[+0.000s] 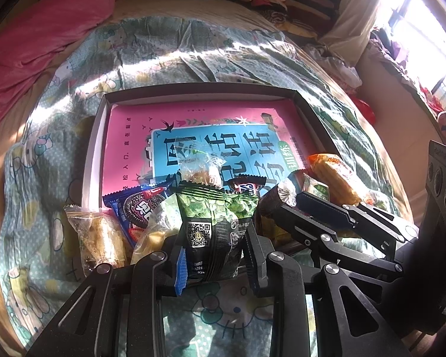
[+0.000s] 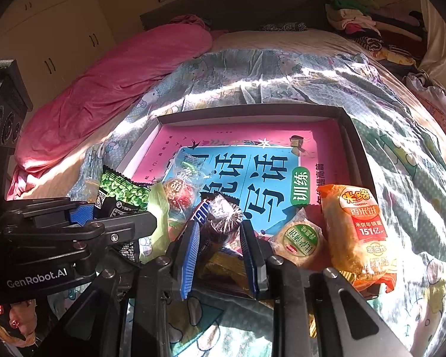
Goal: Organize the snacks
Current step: 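Open both tools and withdraw them from the tray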
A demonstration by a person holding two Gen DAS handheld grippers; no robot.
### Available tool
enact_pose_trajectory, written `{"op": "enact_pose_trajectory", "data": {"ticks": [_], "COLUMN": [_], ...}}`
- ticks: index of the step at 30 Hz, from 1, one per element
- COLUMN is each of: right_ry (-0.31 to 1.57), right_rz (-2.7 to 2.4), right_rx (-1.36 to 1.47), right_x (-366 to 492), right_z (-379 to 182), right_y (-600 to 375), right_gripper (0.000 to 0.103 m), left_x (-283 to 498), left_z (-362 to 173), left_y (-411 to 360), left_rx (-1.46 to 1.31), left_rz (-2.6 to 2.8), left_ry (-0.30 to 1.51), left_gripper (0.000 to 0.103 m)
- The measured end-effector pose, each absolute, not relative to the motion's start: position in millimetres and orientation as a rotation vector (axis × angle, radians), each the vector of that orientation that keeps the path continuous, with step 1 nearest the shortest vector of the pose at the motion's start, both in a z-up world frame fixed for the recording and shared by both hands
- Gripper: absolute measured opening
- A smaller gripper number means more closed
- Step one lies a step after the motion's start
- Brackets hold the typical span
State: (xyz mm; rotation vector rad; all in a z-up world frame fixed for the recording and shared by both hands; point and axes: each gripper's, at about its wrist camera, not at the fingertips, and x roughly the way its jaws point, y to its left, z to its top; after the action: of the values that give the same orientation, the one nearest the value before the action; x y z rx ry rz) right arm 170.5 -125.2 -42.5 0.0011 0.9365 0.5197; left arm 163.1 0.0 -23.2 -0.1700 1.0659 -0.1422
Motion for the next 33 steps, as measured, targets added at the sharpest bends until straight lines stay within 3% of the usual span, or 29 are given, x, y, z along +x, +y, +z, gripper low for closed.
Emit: {"op": "enact_pose_trajectory", "data": {"ticks": [21,29,33], "right_ry": [0.911,0.885,0.828], "right_rz": [0.496,0.473,0.460], "right_rx": [0.037,0.028,0.013], "right_x": [163,158,147], "right_z": [-31,-23,-9], "right_y": [-141,-144,-146], "right_gripper": [0.029,0.036,0.048], "left_x": [164,162,152], "left_z": [-23,-16,-6], "left_y": [1,3,6], "left_rx": [-0.161,-0.154,-0.163], "left_rz": [-0.126,-0.104,-0.080], "left_ry": [1.069,1.051,1.014], "left_gripper": [0.033,0.048,0.060]}}
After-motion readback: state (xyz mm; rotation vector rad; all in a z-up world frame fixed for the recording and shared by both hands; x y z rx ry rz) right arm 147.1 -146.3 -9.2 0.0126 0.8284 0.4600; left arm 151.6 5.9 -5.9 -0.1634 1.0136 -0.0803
